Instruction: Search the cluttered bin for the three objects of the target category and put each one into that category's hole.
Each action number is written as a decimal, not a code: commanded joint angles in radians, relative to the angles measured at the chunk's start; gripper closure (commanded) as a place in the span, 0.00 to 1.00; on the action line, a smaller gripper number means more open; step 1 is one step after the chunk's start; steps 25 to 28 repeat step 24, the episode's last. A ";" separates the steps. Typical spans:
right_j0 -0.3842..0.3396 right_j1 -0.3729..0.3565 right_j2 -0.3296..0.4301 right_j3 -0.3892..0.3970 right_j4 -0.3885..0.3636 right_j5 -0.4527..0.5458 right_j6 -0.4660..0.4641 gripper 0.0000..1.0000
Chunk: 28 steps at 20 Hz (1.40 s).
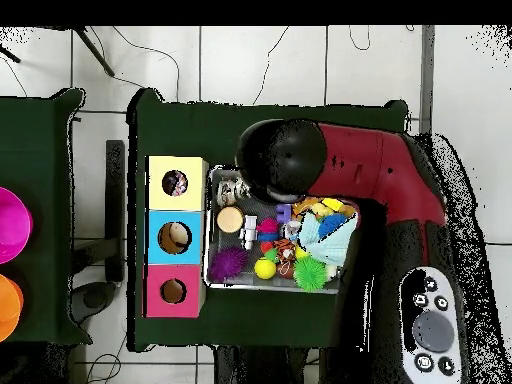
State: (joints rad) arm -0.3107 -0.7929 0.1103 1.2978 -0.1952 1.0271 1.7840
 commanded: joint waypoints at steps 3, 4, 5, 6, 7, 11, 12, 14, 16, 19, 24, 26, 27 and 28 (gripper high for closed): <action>0.013 0.070 0.118 -0.056 -0.070 0.165 -0.214 0.00; 0.013 0.064 0.124 -0.043 -0.055 0.130 -0.192 0.00; 0.020 0.056 0.119 -0.030 -0.049 0.112 -0.162 0.00; 0.021 0.044 0.122 0.003 -0.035 0.074 -0.139 0.00; 0.020 0.039 0.130 0.025 -0.020 0.050 -0.127 0.00; 0.005 0.009 0.148 0.104 0.013 0.002 -0.119 0.00; 0.004 0.000 0.145 0.122 0.004 -0.022 -0.119 0.00; 0.004 -0.029 0.133 0.163 -0.030 -0.076 -0.124 0.00; -0.012 -0.050 0.145 0.225 -0.014 -0.117 -0.124 0.00; -0.015 -0.063 0.134 0.255 -0.040 -0.171 -0.116 0.00; -0.028 -0.082 0.144 0.277 -0.039 -0.188 -0.143 0.00; -0.028 -0.082 0.144 0.277 -0.039 -0.188 -0.143 0.00; -0.028 -0.082 0.144 0.277 -0.039 -0.188 -0.143 0.00; -0.028 -0.082 0.144 0.277 -0.039 -0.188 -0.143 0.00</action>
